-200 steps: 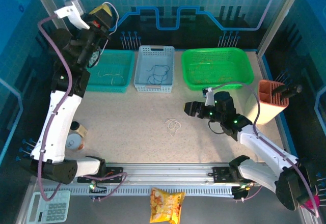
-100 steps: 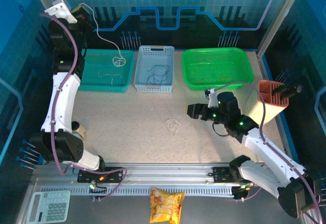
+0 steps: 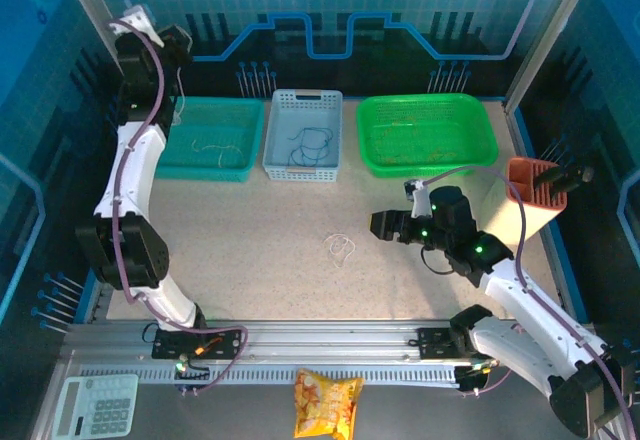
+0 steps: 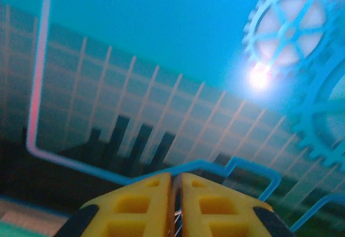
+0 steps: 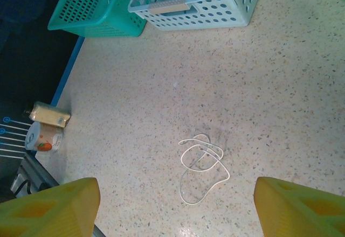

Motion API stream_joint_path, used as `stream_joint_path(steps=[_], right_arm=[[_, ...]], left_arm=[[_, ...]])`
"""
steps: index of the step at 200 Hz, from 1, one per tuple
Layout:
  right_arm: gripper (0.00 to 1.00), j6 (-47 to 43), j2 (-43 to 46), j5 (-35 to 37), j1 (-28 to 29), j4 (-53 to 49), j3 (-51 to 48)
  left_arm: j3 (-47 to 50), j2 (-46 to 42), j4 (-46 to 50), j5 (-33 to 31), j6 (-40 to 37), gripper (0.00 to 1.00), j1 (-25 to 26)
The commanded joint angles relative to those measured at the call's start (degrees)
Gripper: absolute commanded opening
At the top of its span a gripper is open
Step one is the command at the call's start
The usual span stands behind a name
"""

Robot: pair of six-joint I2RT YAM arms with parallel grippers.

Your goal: Untangle the cables

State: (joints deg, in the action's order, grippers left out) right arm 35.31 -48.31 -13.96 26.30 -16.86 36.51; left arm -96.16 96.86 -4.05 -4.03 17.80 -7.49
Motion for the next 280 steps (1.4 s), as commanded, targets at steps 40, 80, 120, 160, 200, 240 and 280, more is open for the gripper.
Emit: stream_joint_path(steps=[40,80,120,160,200,240,280], right_arm=[[0.76,-1.0,0.0,-0.3,1.4,-0.3,-1.2],[0.76,-1.7,-2.0,0.9,2.6,1.9,-3.0],[0.76,-3.3,-6.3,2.2,4.1,3.8,-4.3],[0.74,-5.9,-12.1,4.9,6.8,5.3,-4.4],[0.7,-9.3,-19.9,7.9,9.2,7.0,-3.2],[0.61,-11.0,-27.3,9.5,10.9,9.3,-0.8],[0.58,-10.9,-32.3,9.8,12.4,11.0,1.7]], left_arm=[[8.8,-2.5,5.5,4.1,9.2,0.82,-6.0],[7.3,-6.4,8.7,9.7,12.1,0.99,-7.1],[11.3,-12.3,8.4,16.8,18.2,0.99,-5.0],[21.1,-21.2,9.8,19.6,19.2,0.99,3.2],[36.6,-32.2,7.8,18.8,22.9,0.99,12.6],[48.8,-39.5,5.1,16.1,27.9,0.99,18.6],[52.7,-41.2,4.5,15.7,29.4,0.99,20.6]])
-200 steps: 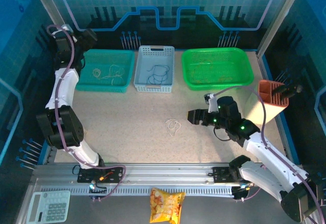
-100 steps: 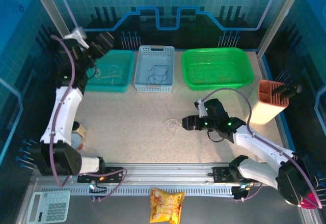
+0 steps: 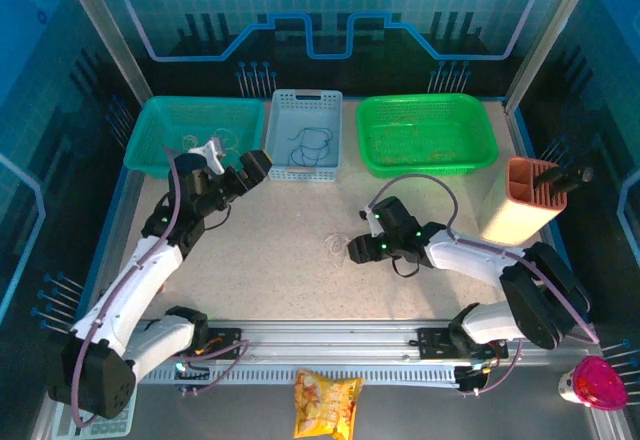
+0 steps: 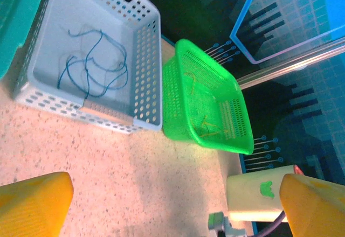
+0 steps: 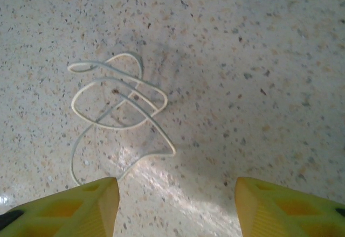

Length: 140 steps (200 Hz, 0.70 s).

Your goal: Untangle the cables

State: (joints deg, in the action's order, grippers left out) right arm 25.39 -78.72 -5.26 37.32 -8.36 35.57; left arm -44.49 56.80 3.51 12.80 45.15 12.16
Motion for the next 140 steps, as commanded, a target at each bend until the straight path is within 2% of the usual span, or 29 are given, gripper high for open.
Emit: stream_joint_path(steps=[1,90,121,140], right_arm=[[0.58,-1.0,-2.0,1.1,1.4,2.5,2.7],[0.46,-1.4,-8.7,2.9,2.0,4.1,4.9],[0.35,-1.3,-10.9,2.8,1.9,5.1,5.5],[0.19,-1.2,-12.0,2.4,2.0,5.5,6.0]], left_arm=[[1.1,-1.2,-3.1,-1.1,2.1,0.99,0.9],[0.5,0.5,-3.7,-0.8,2.2,0.99,2.8],[0.5,0.6,-4.0,-0.9,2.6,0.99,3.0],[0.5,0.9,-4.1,-0.8,2.9,0.99,3.1]])
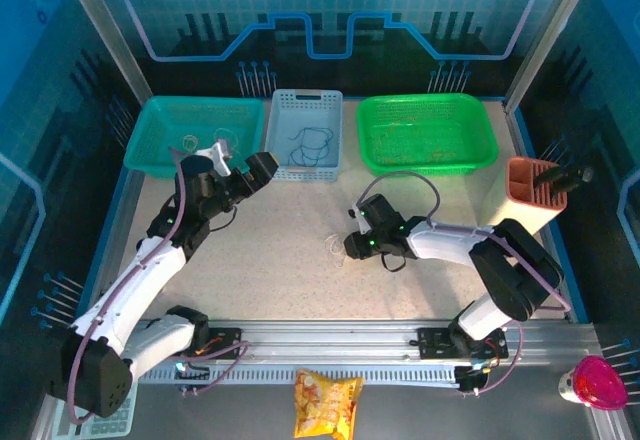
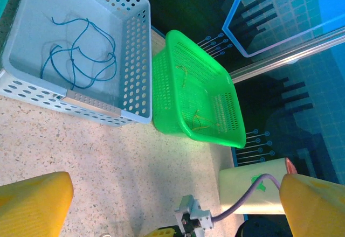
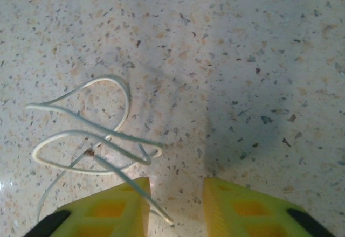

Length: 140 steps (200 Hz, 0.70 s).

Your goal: Untangle the cables

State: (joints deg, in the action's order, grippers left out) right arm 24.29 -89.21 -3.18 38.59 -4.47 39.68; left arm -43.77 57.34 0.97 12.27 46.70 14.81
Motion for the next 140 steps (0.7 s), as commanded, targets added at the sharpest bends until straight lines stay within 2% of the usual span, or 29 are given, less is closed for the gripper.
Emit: stream_joint_path(steps=[1,18,55,88,140], right_arm=[[0.18,-0.1,-1.5,0.3,0.7,1.6,2.0],[0.0,-0.6,-0.9,0.2,0.7,1.0,2.3],[0.0,-2.1,5.7,1.1,0.6,-2.9,3.6],[0.0,-2.5,14.0,1.1,-0.1,-5.9,5.4],[0.0,-0.1,24.7,-2.6,-3.4,-7.0,7.9]], left_arm=[[-0.3,0.3,-1.6,-0.2,1.4,0.99,0.5],[-0.3,0.2,-1.7,0.2,1.8,0.99,0.5],[-0.1,-0.1,-2.7,2.1,3.2,0.99,0.6],[0.9,-0.3,-5.8,4.4,7.5,0.99,1.2],[2.1,-1.4,-9.4,3.5,13.1,0.99,6.2]])
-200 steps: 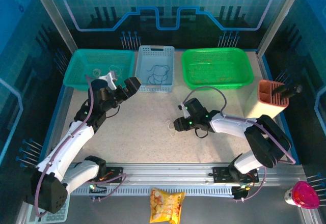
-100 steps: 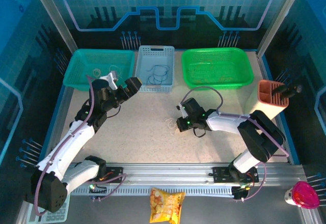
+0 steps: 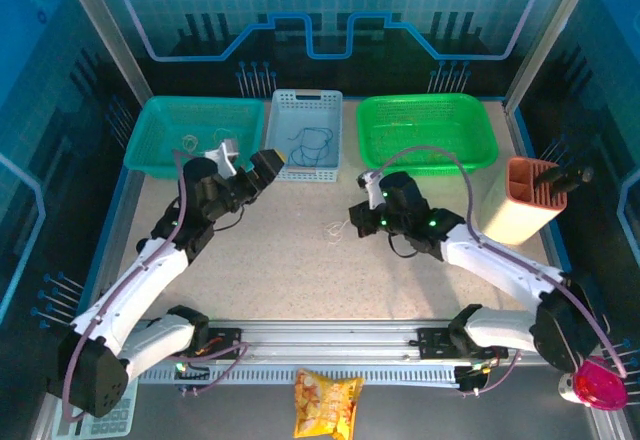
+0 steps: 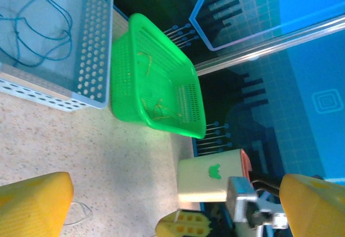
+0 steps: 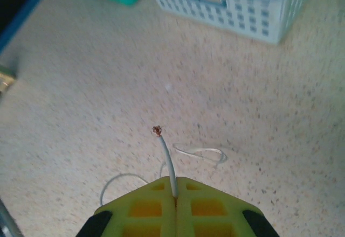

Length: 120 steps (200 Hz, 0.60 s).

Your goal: Untangle the cables

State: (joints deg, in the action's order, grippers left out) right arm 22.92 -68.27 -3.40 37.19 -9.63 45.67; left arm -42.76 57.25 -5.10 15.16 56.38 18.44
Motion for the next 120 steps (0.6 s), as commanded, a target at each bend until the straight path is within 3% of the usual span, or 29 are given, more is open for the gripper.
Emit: stream_joint_path(steps=[1,37,120], right_arm=[[0.0,1.4,3.9,-2.5,-2.1,-1.8,1.9],[0.0,3.4,7.6,-6.3,-4.6,-2.1,4.4],[0.0,4.5,9.4,-8.7,-5.2,-3.0,11.4]], left_arm=[[1.1,-1.3,-3.3,0.6,3.4,0.99,2.6],[1.8,-0.8,-3.9,-1.1,1.5,0.99,6.8],[5.5,2.5,-7.3,-1.7,-1.9,0.99,10.6]])
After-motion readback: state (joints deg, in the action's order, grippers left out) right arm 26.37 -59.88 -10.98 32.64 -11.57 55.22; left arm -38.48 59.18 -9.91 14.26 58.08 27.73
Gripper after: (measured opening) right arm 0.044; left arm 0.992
